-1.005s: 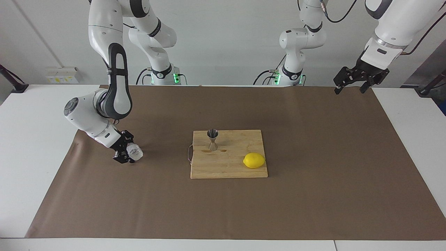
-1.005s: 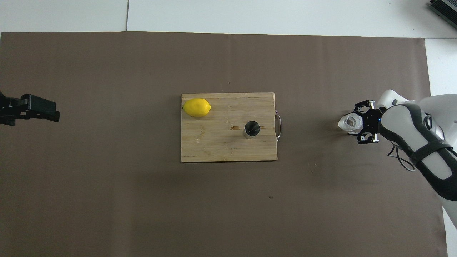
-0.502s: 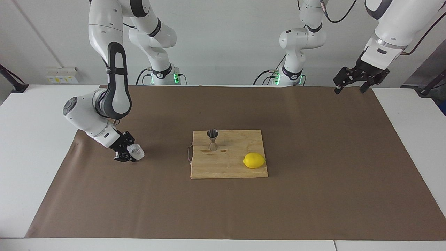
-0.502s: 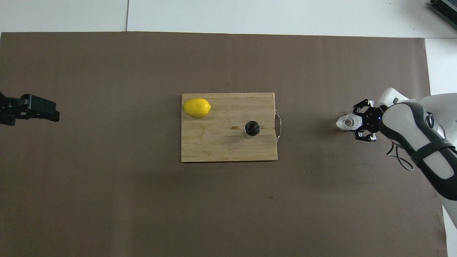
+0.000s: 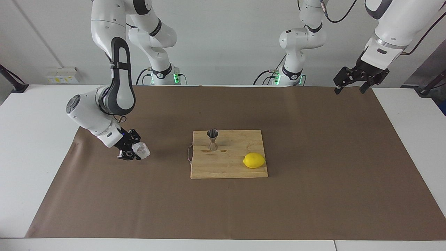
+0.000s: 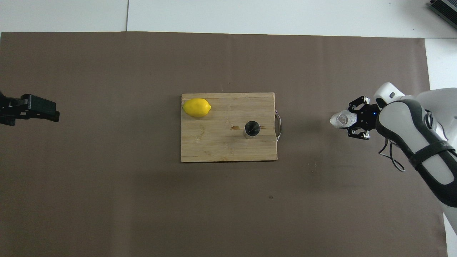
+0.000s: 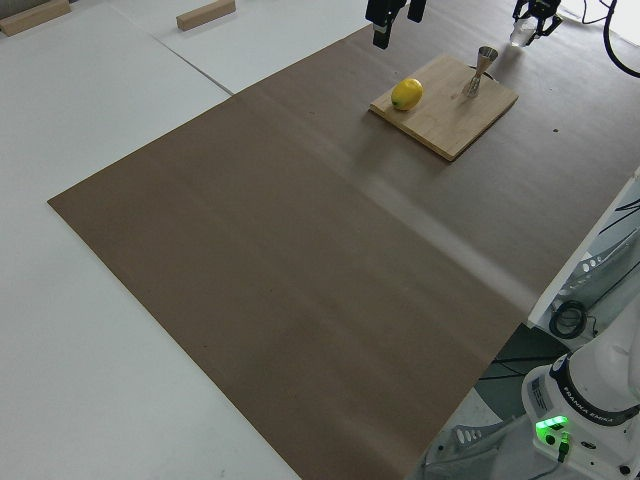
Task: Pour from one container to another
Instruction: 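Lift the clear cup with the right gripper and carry it above the metal cup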
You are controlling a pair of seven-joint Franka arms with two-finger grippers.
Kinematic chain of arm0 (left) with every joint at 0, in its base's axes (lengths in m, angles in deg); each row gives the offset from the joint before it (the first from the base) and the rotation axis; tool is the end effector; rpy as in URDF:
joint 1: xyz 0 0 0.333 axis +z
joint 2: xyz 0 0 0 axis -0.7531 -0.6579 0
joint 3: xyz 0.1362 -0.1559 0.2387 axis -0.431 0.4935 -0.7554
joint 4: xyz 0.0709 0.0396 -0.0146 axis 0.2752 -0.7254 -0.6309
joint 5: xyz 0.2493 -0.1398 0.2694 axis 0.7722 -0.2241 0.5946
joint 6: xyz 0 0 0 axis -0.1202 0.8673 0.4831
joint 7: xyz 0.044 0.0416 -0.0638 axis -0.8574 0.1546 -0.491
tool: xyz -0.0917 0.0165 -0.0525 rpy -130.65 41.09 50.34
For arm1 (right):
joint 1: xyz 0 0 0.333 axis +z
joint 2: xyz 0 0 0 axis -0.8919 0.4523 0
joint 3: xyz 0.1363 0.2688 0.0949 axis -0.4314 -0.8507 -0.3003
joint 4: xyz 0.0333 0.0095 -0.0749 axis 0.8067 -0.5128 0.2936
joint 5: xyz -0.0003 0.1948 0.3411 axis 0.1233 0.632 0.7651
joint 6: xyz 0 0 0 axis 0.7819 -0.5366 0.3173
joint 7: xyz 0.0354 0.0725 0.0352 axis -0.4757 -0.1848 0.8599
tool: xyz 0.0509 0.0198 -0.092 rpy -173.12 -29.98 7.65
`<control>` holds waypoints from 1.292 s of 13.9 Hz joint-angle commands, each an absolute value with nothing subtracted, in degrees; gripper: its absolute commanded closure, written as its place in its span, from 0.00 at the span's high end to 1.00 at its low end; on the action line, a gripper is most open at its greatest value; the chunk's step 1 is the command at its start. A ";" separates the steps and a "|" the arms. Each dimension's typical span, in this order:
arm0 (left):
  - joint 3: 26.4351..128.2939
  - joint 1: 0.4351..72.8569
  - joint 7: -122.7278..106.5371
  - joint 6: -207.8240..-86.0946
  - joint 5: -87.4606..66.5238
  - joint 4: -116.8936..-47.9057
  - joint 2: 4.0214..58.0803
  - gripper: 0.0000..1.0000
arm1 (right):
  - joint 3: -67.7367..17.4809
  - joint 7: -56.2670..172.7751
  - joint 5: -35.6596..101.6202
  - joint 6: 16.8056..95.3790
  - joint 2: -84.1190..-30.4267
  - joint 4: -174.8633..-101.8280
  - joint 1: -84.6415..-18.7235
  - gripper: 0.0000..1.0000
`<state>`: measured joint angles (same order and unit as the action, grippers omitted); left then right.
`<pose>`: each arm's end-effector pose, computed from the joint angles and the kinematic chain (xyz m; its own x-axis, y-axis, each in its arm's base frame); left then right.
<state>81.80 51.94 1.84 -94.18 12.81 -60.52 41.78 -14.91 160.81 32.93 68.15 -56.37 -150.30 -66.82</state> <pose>0.5403 -0.0460 0.6476 0.9997 0.0170 -0.0199 0.0176 -0.9994 0.0303 0.5928 -0.0551 0.3126 0.0905 0.9208 0.3795 0.9931 -0.1121 0.0354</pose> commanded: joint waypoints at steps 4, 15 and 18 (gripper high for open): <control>81.90 52.20 1.28 -94.97 12.47 -62.15 43.04 1.00 | -14.94 147.41 28.52 65.77 -63.90 -150.78 -60.92 0.00; 81.90 52.29 1.28 -94.97 12.47 -62.15 43.04 1.00 | -15.47 107.30 -1.12 59.54 -64.35 -142.27 -40.70 0.00; 81.90 52.29 1.28 -94.97 12.47 -62.15 43.04 1.00 | -15.47 105.81 -6.48 54.96 -62.51 -137.79 -36.93 0.00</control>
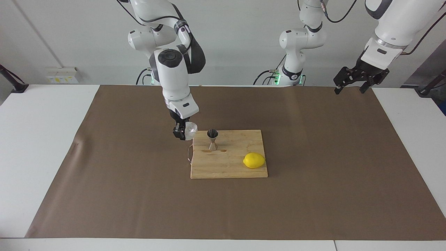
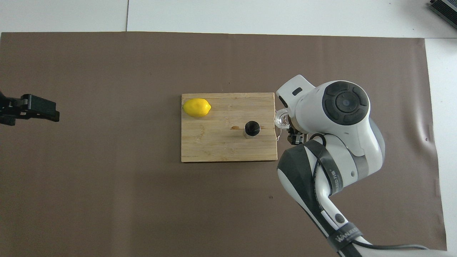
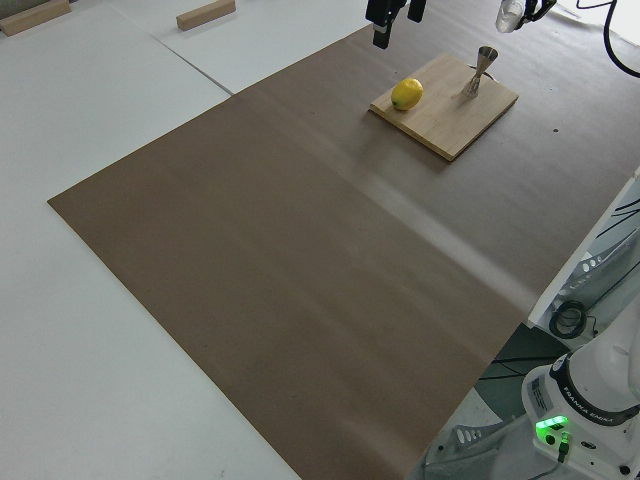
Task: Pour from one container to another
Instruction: 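Lift the clear cup with the right gripper and carry it above the metal cup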
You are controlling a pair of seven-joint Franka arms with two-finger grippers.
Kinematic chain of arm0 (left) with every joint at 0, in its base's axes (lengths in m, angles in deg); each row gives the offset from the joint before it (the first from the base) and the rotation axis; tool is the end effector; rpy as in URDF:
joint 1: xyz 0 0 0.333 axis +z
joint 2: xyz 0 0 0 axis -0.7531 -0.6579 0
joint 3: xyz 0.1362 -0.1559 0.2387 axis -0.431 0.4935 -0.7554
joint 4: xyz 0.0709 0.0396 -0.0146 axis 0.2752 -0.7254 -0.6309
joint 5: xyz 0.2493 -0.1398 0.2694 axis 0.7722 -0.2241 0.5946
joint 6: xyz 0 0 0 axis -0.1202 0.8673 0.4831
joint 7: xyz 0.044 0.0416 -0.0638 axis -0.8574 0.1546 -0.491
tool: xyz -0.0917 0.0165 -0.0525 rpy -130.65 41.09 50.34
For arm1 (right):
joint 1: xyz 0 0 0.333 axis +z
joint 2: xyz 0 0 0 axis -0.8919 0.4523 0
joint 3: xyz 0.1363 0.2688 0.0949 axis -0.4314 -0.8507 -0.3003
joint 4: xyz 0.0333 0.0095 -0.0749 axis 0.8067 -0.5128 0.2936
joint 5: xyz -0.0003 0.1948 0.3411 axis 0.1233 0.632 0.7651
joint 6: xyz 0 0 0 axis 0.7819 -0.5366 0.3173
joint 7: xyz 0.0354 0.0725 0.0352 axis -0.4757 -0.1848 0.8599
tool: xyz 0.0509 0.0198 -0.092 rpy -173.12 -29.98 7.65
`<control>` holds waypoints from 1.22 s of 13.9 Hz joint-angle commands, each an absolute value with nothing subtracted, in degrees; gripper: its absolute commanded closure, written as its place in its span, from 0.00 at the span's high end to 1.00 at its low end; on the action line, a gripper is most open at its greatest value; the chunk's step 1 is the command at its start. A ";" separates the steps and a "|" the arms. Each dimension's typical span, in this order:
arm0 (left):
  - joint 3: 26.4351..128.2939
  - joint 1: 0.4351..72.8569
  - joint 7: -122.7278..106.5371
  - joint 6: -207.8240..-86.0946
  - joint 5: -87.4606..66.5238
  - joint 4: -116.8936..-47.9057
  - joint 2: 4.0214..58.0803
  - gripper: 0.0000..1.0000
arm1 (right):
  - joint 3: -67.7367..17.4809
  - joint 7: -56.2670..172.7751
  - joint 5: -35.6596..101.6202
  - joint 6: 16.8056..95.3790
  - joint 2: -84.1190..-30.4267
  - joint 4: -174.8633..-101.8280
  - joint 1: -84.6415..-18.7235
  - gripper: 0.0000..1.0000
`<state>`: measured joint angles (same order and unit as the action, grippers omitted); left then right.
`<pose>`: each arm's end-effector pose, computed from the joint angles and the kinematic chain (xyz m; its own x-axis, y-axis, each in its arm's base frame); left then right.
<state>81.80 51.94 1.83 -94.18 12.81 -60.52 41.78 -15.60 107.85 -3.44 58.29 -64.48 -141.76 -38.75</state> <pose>0.5403 -0.0460 0.6476 0.9997 0.0171 -0.0199 0.0177 -0.9994 0.0303 0.5625 0.2232 0.4476 0.1343 0.9901 -0.0420 0.9848 -0.1286 0.1164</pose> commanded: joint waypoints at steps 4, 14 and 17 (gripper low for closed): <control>81.90 52.29 1.28 -94.97 12.47 -62.15 43.04 1.00 | -15.64 106.15 -12.54 54.16 -61.72 -137.60 -33.85 0.00; 81.90 52.20 1.37 -94.97 12.47 -62.15 43.04 1.00 | -18.37 108.08 -24.58 54.78 -59.61 -137.25 -31.99 0.00; 81.90 52.20 1.28 -94.97 12.47 -62.15 43.04 1.00 | -18.81 108.35 -29.33 54.59 -59.25 -137.43 -30.94 0.00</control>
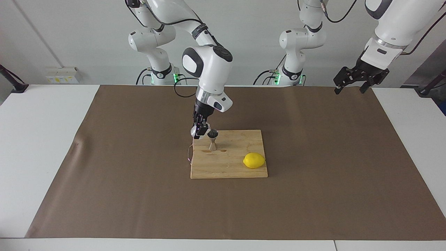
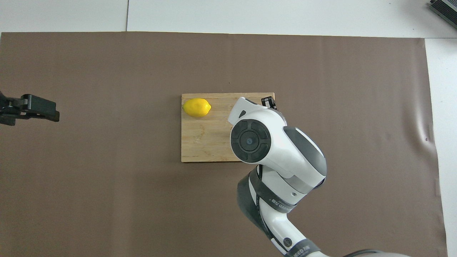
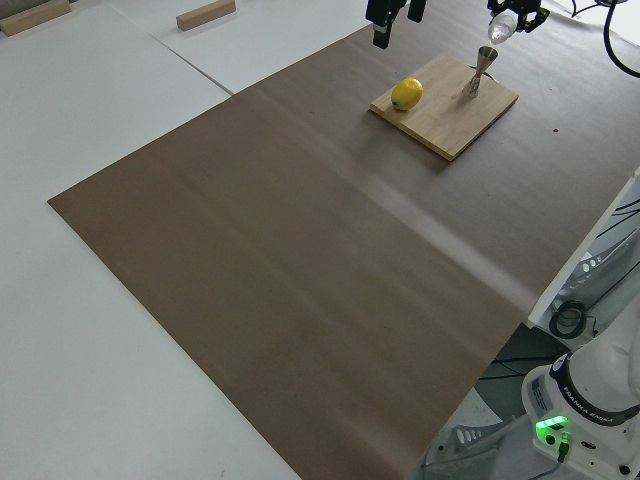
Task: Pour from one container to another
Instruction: 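Lift the clear cup with the right gripper and carry it above the metal cup, then tilt the clear cup with the right gripper over the metal cup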
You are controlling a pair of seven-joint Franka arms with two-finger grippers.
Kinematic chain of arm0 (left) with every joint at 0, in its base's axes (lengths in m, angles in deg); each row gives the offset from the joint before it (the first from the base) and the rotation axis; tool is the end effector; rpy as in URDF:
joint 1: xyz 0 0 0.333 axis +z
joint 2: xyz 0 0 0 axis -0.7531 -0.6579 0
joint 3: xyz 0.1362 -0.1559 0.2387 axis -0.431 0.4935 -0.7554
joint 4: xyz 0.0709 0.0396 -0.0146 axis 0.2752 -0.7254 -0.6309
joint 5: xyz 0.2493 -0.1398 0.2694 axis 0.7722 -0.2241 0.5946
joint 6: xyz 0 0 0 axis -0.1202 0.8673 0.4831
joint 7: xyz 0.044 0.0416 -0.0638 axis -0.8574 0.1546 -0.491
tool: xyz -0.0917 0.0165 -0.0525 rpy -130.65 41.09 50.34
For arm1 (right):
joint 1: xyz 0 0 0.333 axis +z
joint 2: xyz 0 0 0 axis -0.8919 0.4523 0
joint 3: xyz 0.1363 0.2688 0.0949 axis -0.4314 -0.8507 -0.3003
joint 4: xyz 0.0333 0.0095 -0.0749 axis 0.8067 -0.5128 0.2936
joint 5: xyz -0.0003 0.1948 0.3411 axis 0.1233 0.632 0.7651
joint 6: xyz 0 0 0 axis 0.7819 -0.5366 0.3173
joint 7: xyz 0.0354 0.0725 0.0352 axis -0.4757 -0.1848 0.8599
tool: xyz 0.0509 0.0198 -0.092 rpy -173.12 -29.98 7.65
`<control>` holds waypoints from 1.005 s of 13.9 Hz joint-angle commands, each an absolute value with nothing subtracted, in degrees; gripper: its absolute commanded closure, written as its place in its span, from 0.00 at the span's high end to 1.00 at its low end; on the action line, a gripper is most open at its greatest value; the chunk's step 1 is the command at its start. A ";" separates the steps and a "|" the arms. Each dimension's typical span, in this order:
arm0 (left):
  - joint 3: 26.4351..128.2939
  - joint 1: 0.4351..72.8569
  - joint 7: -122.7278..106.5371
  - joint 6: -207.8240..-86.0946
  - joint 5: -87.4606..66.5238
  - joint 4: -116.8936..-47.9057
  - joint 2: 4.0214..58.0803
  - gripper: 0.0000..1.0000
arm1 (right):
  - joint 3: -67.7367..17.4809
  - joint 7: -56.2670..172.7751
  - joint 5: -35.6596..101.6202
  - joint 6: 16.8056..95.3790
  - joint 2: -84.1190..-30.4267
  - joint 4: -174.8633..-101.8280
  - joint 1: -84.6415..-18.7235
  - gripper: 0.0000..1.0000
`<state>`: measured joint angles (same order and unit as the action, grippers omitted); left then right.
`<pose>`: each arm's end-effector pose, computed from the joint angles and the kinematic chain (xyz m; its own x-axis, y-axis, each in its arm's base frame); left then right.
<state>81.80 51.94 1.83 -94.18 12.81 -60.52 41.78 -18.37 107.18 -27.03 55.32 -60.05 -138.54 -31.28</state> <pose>0.5403 -0.0460 0.6476 0.9997 0.0171 -0.0199 0.0177 -0.9994 0.0303 0.5405 0.3083 0.4283 -0.1589 0.9055 -0.3935 0.9463 0.2533 0.2009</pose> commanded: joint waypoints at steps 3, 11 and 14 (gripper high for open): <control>81.90 52.29 1.37 -94.97 12.47 -62.15 43.04 1.00 | -18.89 108.35 -30.83 55.12 -59.25 -137.51 -30.76 0.00; 81.90 52.20 1.37 -94.97 12.47 -62.15 43.04 1.00 | -19.07 106.86 -36.10 57.23 -59.34 -138.74 -29.18 0.00; 81.90 52.29 1.28 -94.97 12.47 -62.15 43.04 1.00 | -19.07 107.21 -38.39 58.46 -59.78 -140.32 -29.18 0.00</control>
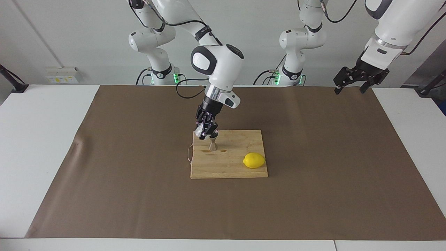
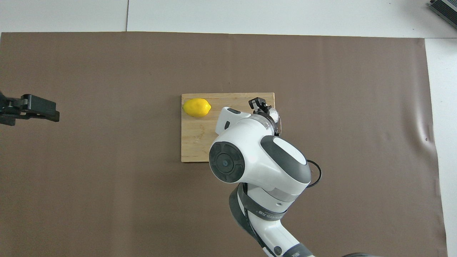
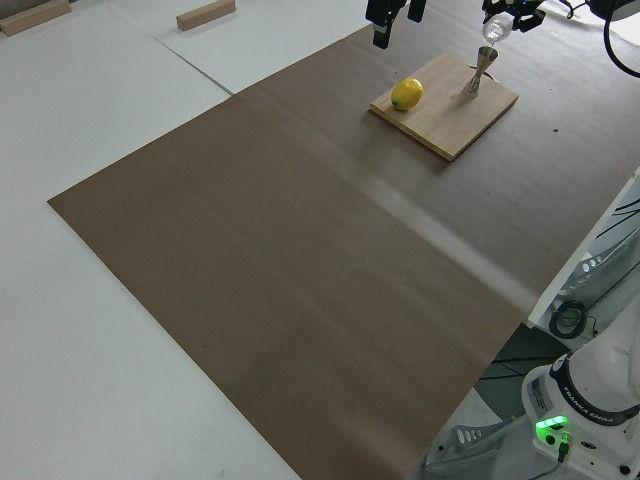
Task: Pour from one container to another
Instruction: 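Tilt the clear cup with the right gripper over the metal cup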
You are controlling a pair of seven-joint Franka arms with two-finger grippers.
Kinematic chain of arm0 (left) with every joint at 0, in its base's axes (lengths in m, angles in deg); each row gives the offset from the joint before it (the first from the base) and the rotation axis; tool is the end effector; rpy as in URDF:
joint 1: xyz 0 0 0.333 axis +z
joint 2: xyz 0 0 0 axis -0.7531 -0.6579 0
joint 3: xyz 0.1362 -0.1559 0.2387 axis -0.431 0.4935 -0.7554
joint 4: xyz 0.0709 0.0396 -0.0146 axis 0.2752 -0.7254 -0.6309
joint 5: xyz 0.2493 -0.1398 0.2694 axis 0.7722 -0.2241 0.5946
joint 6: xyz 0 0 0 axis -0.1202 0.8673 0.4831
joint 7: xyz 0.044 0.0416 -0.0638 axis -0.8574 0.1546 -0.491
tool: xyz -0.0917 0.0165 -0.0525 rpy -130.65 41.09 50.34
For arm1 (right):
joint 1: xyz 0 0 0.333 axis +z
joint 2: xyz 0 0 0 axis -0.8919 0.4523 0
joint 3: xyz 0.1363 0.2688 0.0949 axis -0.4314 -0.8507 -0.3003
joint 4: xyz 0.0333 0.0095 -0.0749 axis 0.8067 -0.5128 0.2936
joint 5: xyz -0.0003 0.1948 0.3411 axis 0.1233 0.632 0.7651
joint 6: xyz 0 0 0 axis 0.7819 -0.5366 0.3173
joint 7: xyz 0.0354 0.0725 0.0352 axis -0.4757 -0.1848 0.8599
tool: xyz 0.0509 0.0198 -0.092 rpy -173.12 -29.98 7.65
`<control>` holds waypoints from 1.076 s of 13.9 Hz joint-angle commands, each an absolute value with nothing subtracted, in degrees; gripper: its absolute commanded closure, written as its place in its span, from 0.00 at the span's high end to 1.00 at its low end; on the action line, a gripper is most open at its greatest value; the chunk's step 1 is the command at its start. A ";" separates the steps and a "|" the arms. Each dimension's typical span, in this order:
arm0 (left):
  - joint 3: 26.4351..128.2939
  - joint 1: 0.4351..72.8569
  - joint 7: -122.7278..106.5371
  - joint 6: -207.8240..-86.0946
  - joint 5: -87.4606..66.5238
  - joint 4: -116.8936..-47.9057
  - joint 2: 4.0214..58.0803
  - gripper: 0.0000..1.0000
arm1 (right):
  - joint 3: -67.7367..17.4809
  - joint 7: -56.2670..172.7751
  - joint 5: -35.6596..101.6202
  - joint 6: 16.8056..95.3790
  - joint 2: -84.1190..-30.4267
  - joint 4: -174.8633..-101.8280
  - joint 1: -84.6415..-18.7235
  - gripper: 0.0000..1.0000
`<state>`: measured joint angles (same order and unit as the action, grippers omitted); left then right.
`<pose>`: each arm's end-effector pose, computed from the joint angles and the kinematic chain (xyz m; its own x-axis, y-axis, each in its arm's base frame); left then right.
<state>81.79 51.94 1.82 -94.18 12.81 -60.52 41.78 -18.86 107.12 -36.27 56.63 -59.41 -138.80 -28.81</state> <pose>0.5403 -0.0459 0.6476 0.9996 0.0175 -0.0199 0.0181 -0.9994 0.0303 0.5311 0.3335 0.4252 -0.2398 0.8285 -0.5060 0.8849 0.4009 0.2371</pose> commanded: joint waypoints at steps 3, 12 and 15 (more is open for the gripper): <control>81.90 52.29 1.37 -94.97 12.47 -62.15 43.04 1.00 | -18.98 107.21 -39.09 59.43 -59.96 -141.11 -29.45 0.00; 81.90 52.29 1.28 -94.97 12.47 -62.15 43.04 1.00 | -18.98 106.24 -40.59 59.61 -60.84 -143.14 -29.45 0.00; 81.90 52.20 1.28 -94.97 12.47 -62.15 43.04 1.00 | -18.98 106.24 -41.03 59.00 -61.10 -143.23 -29.27 0.00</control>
